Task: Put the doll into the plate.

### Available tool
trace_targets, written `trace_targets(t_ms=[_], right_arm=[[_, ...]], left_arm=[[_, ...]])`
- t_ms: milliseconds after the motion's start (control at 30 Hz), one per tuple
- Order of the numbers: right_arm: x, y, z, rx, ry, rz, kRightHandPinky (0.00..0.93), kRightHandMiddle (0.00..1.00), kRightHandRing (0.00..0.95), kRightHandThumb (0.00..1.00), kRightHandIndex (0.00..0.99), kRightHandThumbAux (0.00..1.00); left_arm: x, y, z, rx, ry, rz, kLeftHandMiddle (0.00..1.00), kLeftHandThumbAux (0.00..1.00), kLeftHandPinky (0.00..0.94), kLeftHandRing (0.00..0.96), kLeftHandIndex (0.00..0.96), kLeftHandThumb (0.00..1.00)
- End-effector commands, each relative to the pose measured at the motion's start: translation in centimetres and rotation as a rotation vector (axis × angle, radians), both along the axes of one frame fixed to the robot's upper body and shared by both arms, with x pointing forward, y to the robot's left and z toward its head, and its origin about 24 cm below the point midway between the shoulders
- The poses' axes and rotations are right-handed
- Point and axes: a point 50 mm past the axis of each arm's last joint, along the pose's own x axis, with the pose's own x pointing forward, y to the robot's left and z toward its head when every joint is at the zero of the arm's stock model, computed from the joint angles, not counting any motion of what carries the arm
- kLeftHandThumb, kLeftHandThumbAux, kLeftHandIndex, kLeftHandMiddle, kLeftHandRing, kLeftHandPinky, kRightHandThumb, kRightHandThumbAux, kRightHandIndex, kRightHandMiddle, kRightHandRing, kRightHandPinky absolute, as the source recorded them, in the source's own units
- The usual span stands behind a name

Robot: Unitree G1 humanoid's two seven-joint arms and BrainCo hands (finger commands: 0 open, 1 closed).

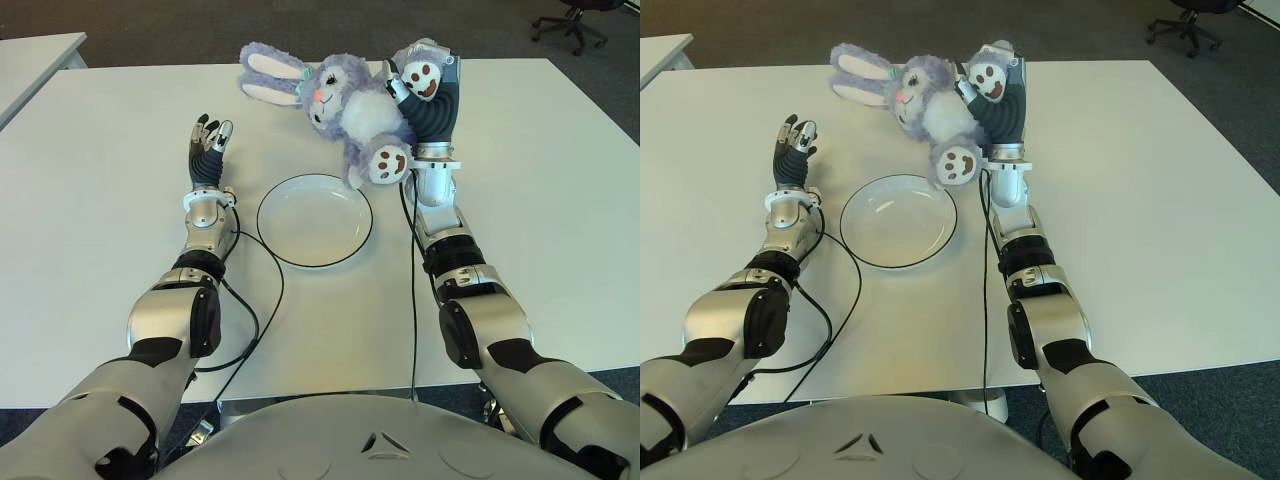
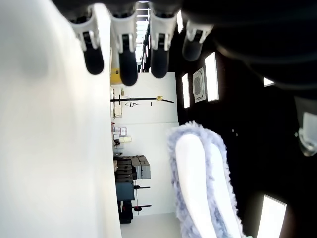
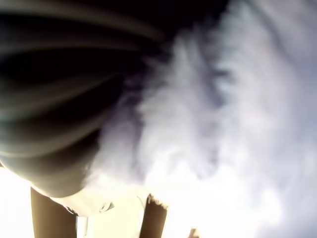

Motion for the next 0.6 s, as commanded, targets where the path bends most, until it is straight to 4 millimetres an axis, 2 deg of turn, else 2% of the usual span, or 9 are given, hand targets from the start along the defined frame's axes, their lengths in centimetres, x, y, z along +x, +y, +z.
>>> trace_targets(t_ms=[33,433,600], right_arm=[[-0.09,0.1,0.25,0.003,-0.016,-0.015,0.853,0.858,0.872,0.476,0.723,0.768],[-0.22,0.49,0.34,-0.008,-0.028,-0.002,0.859,0.844,0.864,0.493,0.712,0.762],[-0.3,0.7,0.36,0.007,-0.027,0.02,0.869,0.834,0.861,0.533,0.711,0.754]], left_arm=[[-4.39,-1.15,-6.38,-0.055,0.263,0.005,0.15,0.414,0.122,0.171,0.0,0.0],[-4.36,-1.14,-6.41,-0.048,0.272,0.004,0.143,0.412,0.131,0.152,0.0,0.0],[-4.36,-1.15,-6.4,-0.054,0.268,0.005,0.146,0.406,0.124,0.155,0.0,0.0]])
